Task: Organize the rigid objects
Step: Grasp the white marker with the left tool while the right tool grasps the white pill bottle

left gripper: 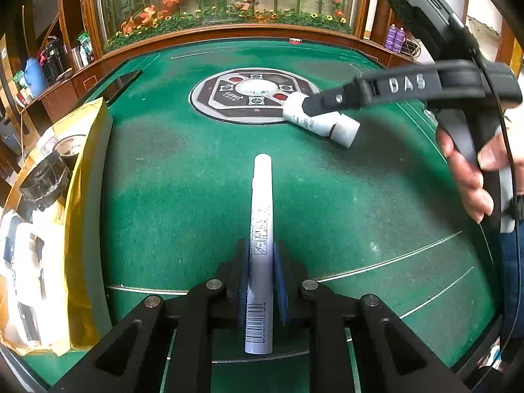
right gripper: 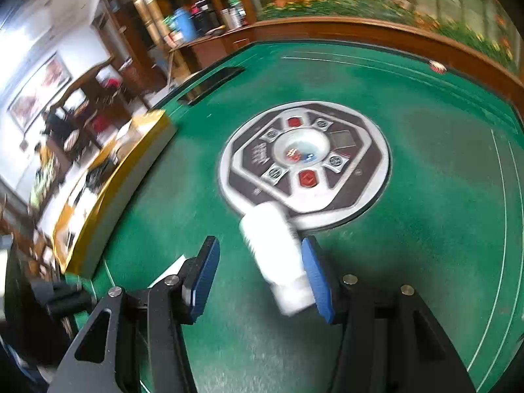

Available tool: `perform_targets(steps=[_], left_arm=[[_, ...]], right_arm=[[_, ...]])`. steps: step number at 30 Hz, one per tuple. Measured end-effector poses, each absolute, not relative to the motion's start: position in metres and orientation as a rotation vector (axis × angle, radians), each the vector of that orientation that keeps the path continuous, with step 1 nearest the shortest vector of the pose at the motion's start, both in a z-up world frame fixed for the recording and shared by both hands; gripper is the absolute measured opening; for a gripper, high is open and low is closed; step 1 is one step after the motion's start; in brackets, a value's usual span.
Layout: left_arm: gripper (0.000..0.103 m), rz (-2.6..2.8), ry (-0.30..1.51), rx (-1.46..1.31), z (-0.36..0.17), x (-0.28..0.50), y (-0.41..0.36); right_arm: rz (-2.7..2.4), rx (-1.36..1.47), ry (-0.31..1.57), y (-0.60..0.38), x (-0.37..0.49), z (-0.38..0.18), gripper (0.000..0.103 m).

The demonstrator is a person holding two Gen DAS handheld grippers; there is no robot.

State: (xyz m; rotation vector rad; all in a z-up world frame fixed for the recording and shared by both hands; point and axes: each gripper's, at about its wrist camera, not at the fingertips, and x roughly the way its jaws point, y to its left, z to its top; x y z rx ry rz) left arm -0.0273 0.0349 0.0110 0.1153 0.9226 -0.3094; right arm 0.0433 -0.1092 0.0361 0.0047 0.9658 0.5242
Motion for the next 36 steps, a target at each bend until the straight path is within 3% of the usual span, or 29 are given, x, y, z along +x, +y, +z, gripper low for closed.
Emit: perform_targets(steps=[7,9,26,36], left_arm=[[0.015,-0.31,0.929,0.11,0.01,-0.011,0.034],[0.015,-0.308,0.927,0.107,0.01,-0.006,0.035],[0.015,-0.283,0.917,0.111,0.01,-0.005,0.032],[0.015,-0.285,0.93,0.04,0.011,0.004,0.03]], right_arm=[[0.438,-0.02,0.983,-0.104,0.051,0.02,0.049],[0.412,0.009,0.986,-0.107,0.053,0.016,0.035],[0.312,-0.142,0.943,-0.087,0.042,0.011,0.035],[0.33,-0.06,0.956,-0.097,0.047,0.012,0.035]])
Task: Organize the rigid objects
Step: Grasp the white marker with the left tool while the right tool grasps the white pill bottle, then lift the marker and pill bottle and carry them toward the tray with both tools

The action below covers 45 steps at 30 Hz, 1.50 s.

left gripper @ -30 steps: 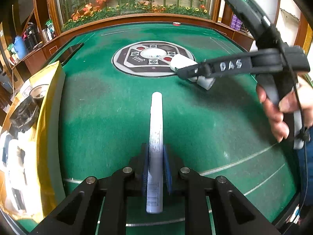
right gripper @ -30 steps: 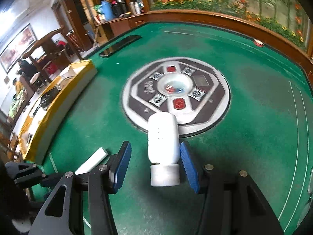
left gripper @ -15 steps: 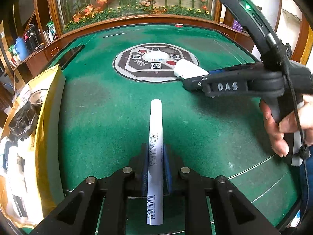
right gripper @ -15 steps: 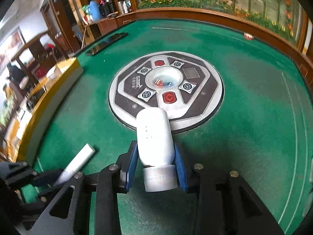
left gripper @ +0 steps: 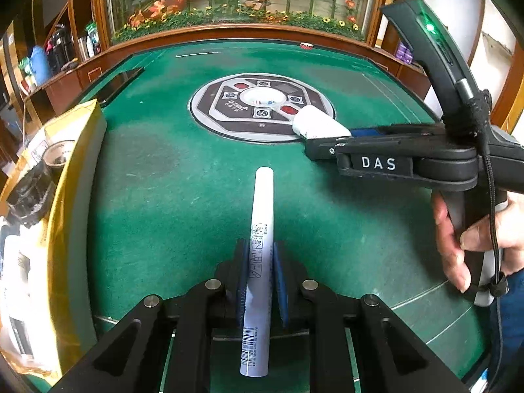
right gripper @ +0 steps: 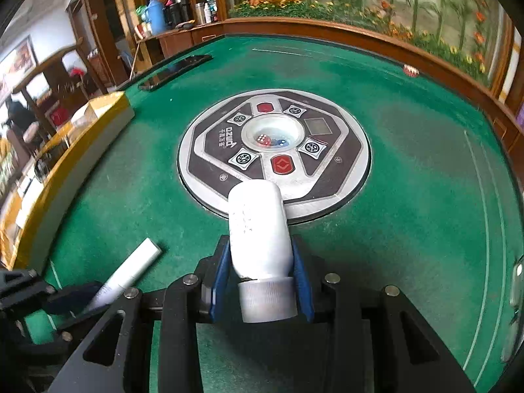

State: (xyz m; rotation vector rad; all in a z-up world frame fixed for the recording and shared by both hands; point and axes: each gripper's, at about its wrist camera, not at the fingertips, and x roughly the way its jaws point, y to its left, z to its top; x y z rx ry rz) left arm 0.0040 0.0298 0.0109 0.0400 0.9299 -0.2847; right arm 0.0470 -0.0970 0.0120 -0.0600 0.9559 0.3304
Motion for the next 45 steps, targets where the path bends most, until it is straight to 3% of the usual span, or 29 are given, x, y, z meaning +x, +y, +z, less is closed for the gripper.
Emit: perform_targets(steps=[45], left_arm=[[0.014,-0.297,0.863,-0.034,0.007,0.029,0.022]], right_arm=[[0.356,0.015,0.953,-0.1,0.045,0.011,0.034]])
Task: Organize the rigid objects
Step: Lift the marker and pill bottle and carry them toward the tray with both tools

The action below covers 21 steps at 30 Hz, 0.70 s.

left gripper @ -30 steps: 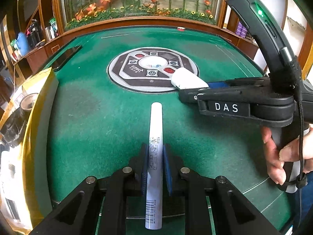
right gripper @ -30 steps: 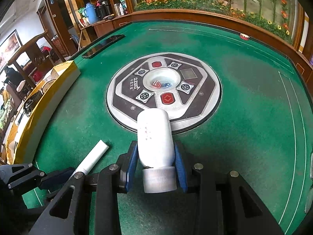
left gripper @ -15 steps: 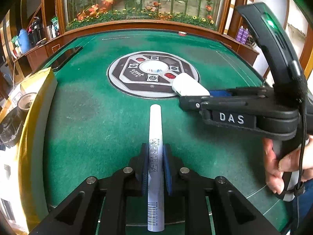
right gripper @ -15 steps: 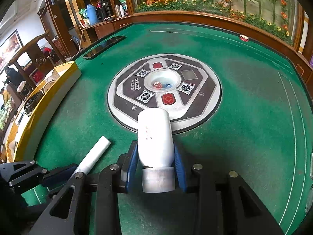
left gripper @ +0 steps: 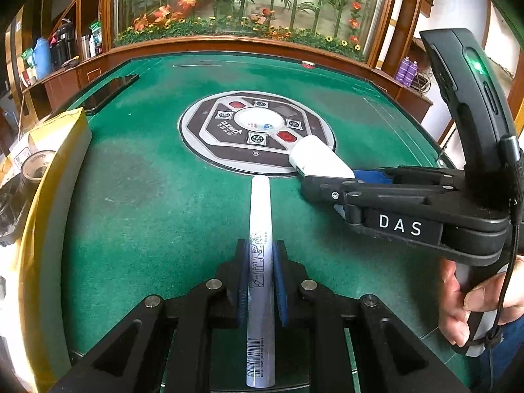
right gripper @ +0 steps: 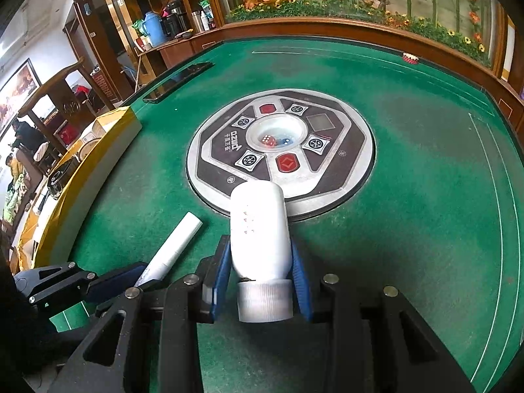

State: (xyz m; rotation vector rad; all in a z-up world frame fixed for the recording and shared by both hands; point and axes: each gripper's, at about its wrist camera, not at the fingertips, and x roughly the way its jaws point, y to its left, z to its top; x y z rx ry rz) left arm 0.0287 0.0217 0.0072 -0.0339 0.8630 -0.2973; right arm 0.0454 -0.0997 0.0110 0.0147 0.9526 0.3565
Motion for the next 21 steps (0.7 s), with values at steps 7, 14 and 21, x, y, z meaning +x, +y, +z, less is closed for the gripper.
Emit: perform_targets(steps=[7,14,21], left_arm=[[0.014,-0.283,0.824,-0.024,0.013,0.021,0.021],[0.014,-0.264,0.802,-0.03,0.021,0.01,0.027],[0.014,-0.268,0.791,-0.067,0.028,0.0,0.035]], right_arm=[[0.354,0.044,0.958,-0.102,0.044,0.012,0.033],[0.355,0.078,0.906,-0.107,0.037,0.027,0.034],[0.347,0.098,0.875,-0.108,0.033,0.037,0.034]])
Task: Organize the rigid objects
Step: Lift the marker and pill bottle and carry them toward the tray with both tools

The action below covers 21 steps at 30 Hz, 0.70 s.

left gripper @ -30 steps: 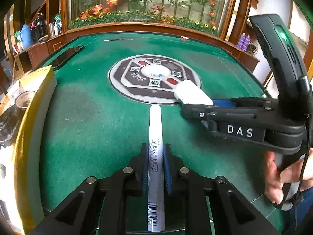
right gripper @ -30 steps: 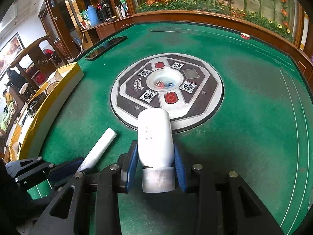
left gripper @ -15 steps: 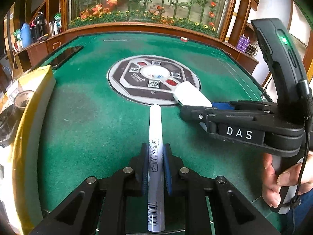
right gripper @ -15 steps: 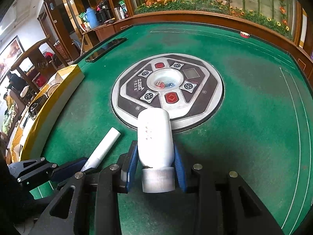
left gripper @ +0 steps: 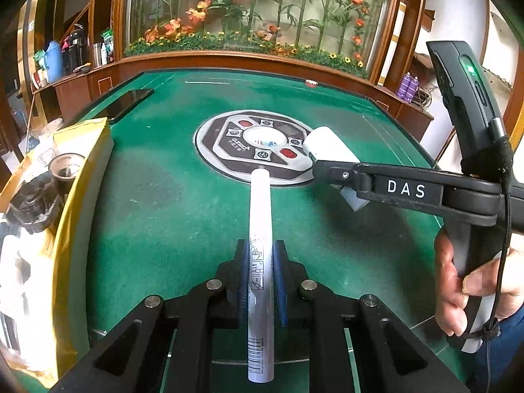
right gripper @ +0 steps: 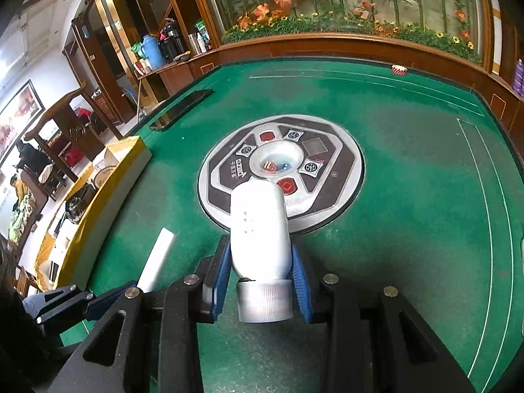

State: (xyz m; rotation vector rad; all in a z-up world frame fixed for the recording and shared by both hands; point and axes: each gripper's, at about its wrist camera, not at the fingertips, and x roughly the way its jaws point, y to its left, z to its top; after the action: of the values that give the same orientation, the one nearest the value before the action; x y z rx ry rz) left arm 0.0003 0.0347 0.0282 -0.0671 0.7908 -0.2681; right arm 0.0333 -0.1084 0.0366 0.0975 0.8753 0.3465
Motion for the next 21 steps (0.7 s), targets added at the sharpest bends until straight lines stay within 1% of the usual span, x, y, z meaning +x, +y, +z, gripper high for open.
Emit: perform_targets(steps=[14,21], left_arm=[[0.014,-0.25,0.734,-0.088,0.048,-0.011,0.048],[0.014,-0.2,0.655,-0.128,0.072,-0.027,0.083]], right_arm=[[0.369,0.081,0.84,-0.099,0.022,0.046,0.034],[0.403,0.097,0.838,-0.09,0.015,0.052,0.034]])
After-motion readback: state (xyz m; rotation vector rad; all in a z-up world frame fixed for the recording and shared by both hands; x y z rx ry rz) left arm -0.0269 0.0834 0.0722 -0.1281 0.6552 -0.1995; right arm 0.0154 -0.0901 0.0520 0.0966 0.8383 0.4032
